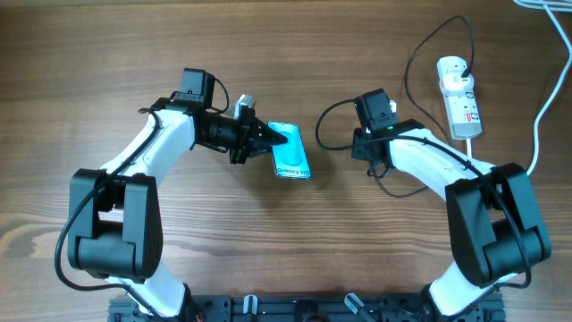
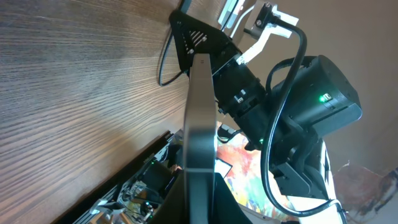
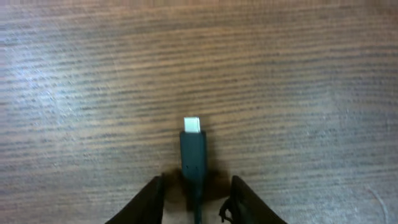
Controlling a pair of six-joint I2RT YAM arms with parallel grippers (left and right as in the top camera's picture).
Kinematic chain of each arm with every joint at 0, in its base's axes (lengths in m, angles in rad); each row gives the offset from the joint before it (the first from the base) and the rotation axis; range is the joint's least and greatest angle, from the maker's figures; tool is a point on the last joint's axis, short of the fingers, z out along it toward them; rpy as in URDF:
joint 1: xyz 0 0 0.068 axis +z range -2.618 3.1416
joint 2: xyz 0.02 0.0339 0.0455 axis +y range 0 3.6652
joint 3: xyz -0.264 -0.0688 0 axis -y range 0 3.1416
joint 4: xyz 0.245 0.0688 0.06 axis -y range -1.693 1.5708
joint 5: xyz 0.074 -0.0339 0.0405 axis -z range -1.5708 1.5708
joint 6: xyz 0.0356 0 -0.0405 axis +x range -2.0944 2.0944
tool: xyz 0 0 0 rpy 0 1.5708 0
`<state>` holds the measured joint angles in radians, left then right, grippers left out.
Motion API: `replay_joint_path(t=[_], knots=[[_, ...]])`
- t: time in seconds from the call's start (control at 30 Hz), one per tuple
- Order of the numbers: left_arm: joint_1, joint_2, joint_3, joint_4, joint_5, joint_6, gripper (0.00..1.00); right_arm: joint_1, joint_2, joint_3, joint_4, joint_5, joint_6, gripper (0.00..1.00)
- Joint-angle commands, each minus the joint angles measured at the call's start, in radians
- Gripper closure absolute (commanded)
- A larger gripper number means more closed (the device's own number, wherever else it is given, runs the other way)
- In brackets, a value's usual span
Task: Plug charger to phone and switch on socket
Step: 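Grasp the USB-C plug with the right gripper and lift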
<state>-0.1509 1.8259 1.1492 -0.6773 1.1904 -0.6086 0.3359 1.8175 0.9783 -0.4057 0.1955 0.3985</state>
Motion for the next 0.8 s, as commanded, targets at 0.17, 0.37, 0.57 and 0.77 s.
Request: replay_joint_path(t=[0.17,0.37,0.57,0.77], knots=[[-0.004,0.002,0.007,-0.009,0.031,-0.006,0.95,-0.018,0.073,-0.034,0.027,-0.116,-0.007,0.69],[-0.004,0.002,0.007,-0.027,0.031,-0.006,0.95,-0.020,0.108,-0.034,0.024,-0.179,-0.006,0.96],[-0.004,0.002,0.007,-0.027,0.031,-0.006,0.95,-0.019,0.107,-0.019,0.050,-0.175,-0.036,0.96],[-0.004,0.002,0.007,-0.026,0.031,-0.006,0.95,-0.019,0.112,-0.022,0.053,-0.179,-0.028,0.96]])
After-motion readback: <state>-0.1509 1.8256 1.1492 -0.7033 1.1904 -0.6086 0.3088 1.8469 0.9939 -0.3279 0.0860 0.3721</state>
